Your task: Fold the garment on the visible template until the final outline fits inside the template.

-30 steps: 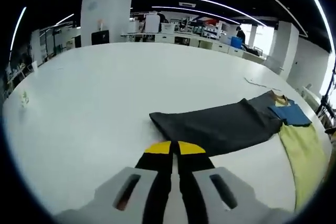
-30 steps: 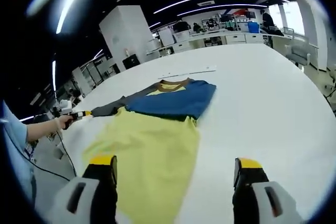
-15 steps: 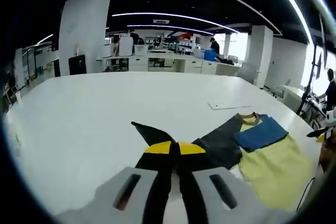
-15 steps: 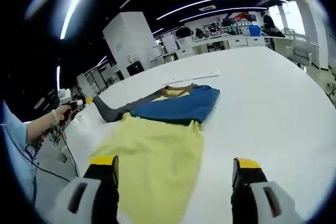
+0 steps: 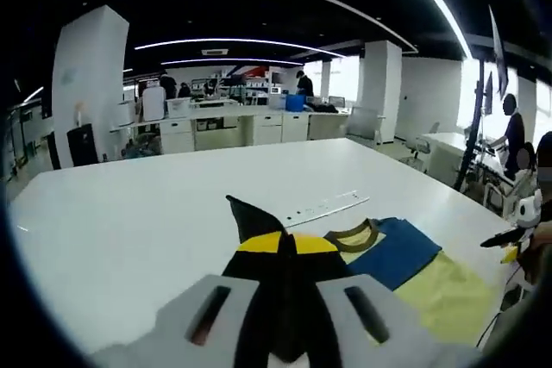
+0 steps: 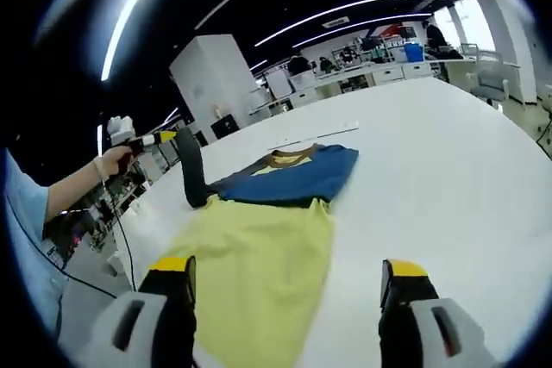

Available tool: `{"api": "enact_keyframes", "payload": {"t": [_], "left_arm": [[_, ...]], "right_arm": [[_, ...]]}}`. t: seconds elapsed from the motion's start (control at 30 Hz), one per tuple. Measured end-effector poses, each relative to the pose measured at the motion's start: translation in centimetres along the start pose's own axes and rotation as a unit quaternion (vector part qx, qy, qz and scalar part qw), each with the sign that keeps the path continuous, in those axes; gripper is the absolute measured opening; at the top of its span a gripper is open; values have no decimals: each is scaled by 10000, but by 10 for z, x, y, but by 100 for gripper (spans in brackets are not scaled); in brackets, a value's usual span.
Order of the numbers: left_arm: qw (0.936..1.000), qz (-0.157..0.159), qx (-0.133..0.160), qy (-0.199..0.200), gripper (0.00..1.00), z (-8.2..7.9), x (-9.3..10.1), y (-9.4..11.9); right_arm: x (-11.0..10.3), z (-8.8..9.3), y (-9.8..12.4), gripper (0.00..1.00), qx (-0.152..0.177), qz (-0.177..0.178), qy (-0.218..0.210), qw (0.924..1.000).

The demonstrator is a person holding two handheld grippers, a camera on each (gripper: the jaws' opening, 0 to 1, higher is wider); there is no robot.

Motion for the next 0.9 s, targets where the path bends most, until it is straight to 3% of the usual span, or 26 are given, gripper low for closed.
{"api": "enact_keyframes", "payload": {"t": [0.33, 0.5, 0.9], "left_arm": [[9983, 483, -306, -74, 0, 12, 45, -52], [9973, 673, -281, 19, 0, 10, 64, -66], [9904, 1336, -353, 8, 0, 12, 136, -120]], "right_arm": [[15, 2, 10, 88, 133, 118, -132, 9998], [18, 9, 13, 88, 83, 139, -202, 9997], [20, 13, 10, 88, 92, 129, -327, 9993]]}}
Point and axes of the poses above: the point that each gripper's makers call its tool centre point, and the gripper's own axes: y roughly backward along the fingers, x roughly to its right, z roughly out of its underside, the point moved 5 cm from there along y, roughly backward along the fingers, and after that the axes turned 5 degrees about z, right-handed, at the moved point
